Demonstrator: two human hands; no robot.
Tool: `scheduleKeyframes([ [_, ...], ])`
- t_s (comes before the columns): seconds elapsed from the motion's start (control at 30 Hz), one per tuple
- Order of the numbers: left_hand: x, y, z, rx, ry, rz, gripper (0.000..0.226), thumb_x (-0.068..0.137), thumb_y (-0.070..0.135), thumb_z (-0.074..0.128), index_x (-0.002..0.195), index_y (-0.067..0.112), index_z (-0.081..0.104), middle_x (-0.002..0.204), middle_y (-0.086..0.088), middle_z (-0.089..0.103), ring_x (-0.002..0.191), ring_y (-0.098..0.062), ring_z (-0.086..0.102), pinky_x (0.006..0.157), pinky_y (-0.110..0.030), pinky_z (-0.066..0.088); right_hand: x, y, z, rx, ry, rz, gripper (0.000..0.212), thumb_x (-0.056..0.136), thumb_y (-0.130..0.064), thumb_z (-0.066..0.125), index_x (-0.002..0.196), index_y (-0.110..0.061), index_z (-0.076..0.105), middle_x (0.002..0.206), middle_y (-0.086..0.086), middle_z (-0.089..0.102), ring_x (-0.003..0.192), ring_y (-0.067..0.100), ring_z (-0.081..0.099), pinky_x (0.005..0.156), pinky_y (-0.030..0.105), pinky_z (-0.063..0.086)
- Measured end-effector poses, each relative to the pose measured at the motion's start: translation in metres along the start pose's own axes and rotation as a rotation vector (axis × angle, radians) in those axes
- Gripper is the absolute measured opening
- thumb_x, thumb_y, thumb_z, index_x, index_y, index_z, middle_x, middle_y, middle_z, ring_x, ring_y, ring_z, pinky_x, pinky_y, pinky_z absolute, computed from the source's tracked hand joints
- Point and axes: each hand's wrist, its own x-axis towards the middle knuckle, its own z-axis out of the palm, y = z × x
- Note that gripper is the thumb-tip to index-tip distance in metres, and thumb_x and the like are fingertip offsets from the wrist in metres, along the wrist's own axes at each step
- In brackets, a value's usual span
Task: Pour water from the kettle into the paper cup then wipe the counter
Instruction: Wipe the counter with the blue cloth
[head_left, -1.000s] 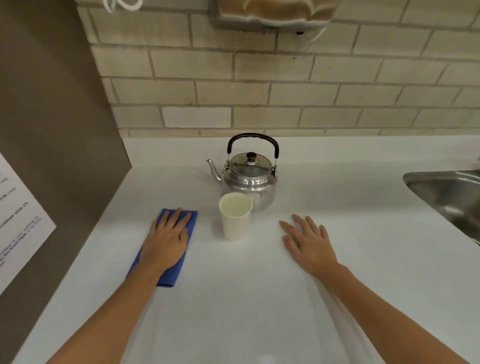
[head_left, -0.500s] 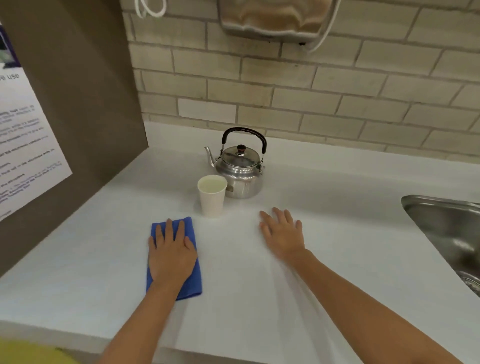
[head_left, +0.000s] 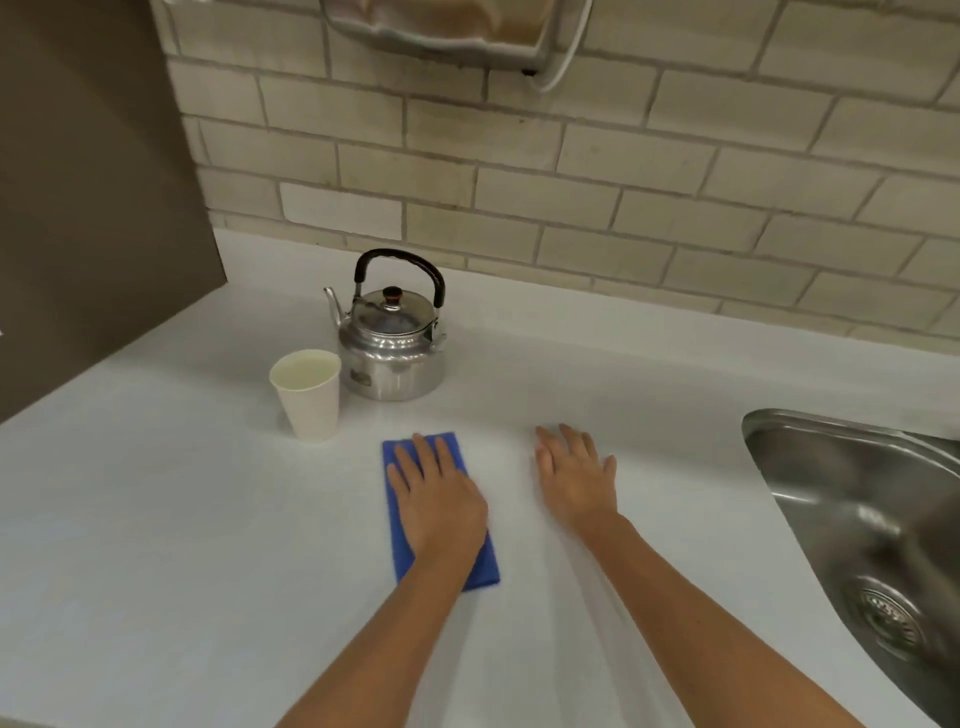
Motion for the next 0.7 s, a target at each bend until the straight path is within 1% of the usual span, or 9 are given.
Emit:
scheduleKeyframes([
  [0.13,0.048,0.024,-0.004,0.034,-0.066,0.223,0.055,0.096,0.026,0.023,0.147,0.012,0.007,0.158,-0.011,0.005,0.145,-0.032,0.003,0.119,-0.044,0.003,0.005,0.026,-0.001,0.004,0.012,0.031,0.044,0.099,-0.035,0.023,0.142,-0.03,0.029,0.151,0.001,0.03,0.14,0.02,0.022,0.112,0.052,0.019],
  [0.2,0.05,0.012,-0.004,0.019,-0.047,0.255,0.052,0.097,0.026,0.02,0.146,0.014,0.01,0.158,-0.01,0.009,0.145,-0.03,0.007,0.119,-0.042,0.004,0.005,0.025,0.004,-0.021,0.024,0.026,0.044,0.099,-0.037,0.023,0.142,-0.031,0.028,0.15,0.002,0.029,0.14,0.02,0.021,0.112,0.053,0.018],
  [0.23,0.045,0.001,-0.002,0.018,-0.017,0.231,0.051,0.097,0.026,0.019,0.146,0.015,0.011,0.158,-0.01,0.01,0.145,-0.03,0.008,0.119,-0.042,0.005,0.005,0.023,0.007,-0.032,0.035,0.03,0.044,0.099,-0.038,0.022,0.142,-0.032,0.027,0.151,0.003,0.029,0.14,0.021,0.02,0.111,0.054,0.017],
  [0.3,0.031,-0.025,0.003,0.013,0.048,0.127,0.052,0.097,0.027,0.019,0.147,0.016,0.01,0.158,-0.011,0.009,0.145,-0.03,0.007,0.119,-0.042,0.005,0.004,0.02,0.012,-0.047,0.063,0.038,0.045,0.098,-0.038,0.023,0.142,-0.031,0.027,0.15,0.004,0.028,0.14,0.023,0.019,0.111,0.056,0.014],
  [0.4,0.023,-0.039,0.003,0.038,0.041,-0.016,0.054,0.096,0.029,0.018,0.147,0.015,0.006,0.158,-0.013,0.005,0.145,-0.033,0.005,0.118,-0.045,0.003,0.004,0.019,0.014,-0.04,0.079,0.047,0.046,0.098,-0.039,0.023,0.142,-0.029,0.028,0.15,0.006,0.028,0.14,0.025,0.018,0.111,0.057,0.013],
  [0.47,0.033,-0.019,0.001,0.047,0.024,-0.041,0.054,0.097,0.028,0.017,0.147,0.013,0.004,0.158,-0.014,0.003,0.144,-0.036,0.003,0.118,-0.047,0.003,0.005,0.021,0.014,-0.031,0.076,0.043,0.047,0.098,-0.039,0.022,0.143,-0.028,0.026,0.151,0.005,0.028,0.14,0.024,0.019,0.112,0.056,0.014],
  [0.5,0.042,-0.003,0.001,0.044,0.012,-0.025,0.054,0.097,0.027,0.018,0.147,0.012,0.004,0.158,-0.014,0.003,0.144,-0.037,0.003,0.118,-0.047,0.003,0.006,0.022,0.012,-0.02,0.083,0.036,0.047,0.098,-0.038,0.022,0.144,-0.027,0.025,0.15,0.004,0.03,0.14,0.023,0.02,0.111,0.055,0.015],
  [0.57,0.064,0.031,0.005,0.033,-0.019,0.043,0.053,0.097,0.025,0.019,0.147,0.011,0.006,0.158,-0.014,0.004,0.143,-0.038,0.004,0.118,-0.048,0.004,0.007,0.025,0.009,0.022,0.106,0.021,0.046,0.099,-0.036,0.023,0.144,-0.025,0.025,0.148,0.003,0.034,0.138,0.021,0.025,0.111,0.052,0.018],
  [0.7,0.096,0.084,0.016,0.052,-0.14,0.179,0.053,0.098,0.027,0.014,0.147,0.013,-0.001,0.159,-0.009,-0.005,0.145,-0.033,-0.005,0.119,-0.043,-0.002,0.009,0.033,-0.003,0.169,0.126,0.024,0.046,0.101,-0.032,0.023,0.145,-0.02,0.025,0.146,0.005,0.04,0.134,0.021,0.035,0.108,0.046,0.026],
])
